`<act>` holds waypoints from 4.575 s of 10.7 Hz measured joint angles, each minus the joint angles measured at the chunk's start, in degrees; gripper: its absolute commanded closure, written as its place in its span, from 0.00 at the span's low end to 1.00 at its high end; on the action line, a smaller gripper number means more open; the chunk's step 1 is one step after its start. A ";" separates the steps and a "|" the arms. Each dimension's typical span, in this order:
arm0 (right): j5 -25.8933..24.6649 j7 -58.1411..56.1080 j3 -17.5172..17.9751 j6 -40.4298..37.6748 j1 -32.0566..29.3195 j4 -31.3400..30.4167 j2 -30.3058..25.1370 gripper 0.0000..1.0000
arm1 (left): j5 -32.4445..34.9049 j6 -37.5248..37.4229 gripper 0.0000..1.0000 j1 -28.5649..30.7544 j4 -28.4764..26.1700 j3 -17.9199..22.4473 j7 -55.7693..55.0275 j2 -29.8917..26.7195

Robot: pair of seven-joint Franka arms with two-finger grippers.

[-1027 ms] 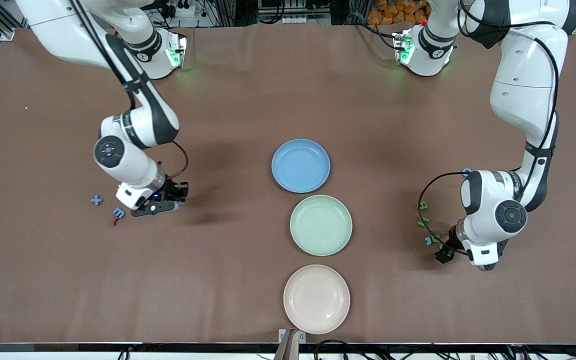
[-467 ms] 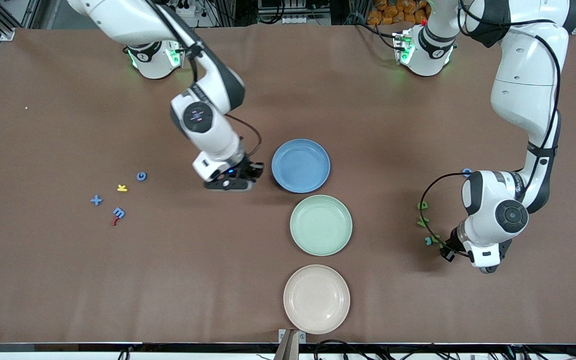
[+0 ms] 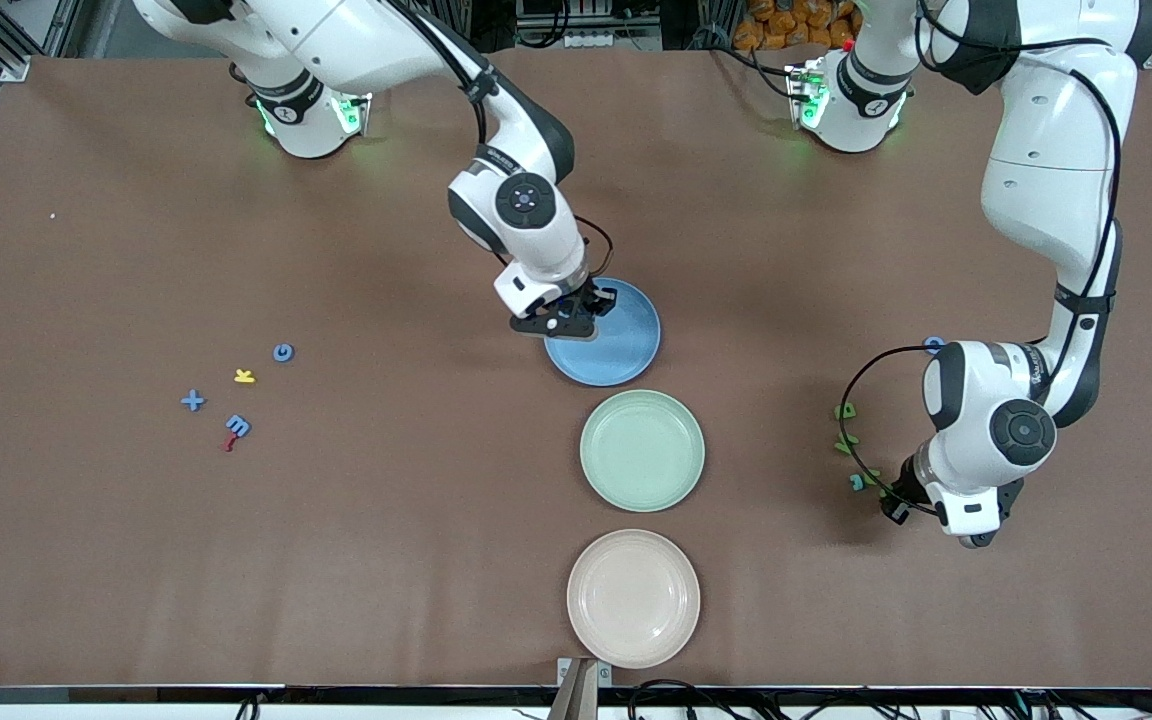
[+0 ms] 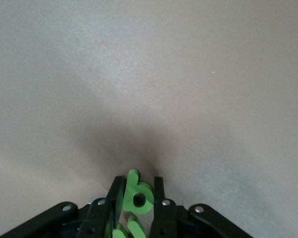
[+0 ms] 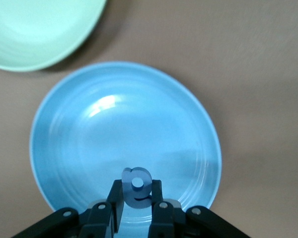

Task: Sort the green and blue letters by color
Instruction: 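Carry the blue 'a' onto the blue plate with the right gripper and release, then carry the green 'b' to the green plate while the right gripper returns, then release the 'b' on the green plate while the right gripper grasps blue 'c', then carry the 'c' to the blue plate while the left gripper grasps green 'B'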

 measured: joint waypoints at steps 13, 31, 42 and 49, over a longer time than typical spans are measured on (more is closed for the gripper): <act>-0.75 -17.46 -1.38 -23.99 -23.33 -4.46 -19.96 0.00 | 0.16 -5.08 1.00 -16.97 0.31 -2.69 -7.52 -7.22; -1.20 -52.50 -8.42 9.86 -41.82 -37.03 -20.11 0.19 | 2.76 -2.76 0.00 -22.71 -1.81 -3.75 -11.62 -5.78; -1.16 -52.59 -9.24 11.71 -42.44 -36.97 -16.52 0.55 | 2.96 10.15 0.00 -9.12 -30.08 -3.61 19.59 -20.38; -1.15 -52.31 -9.05 11.90 -42.24 -36.75 -16.55 1.00 | 2.96 10.91 0.00 -3.11 -32.45 -3.62 30.97 -19.54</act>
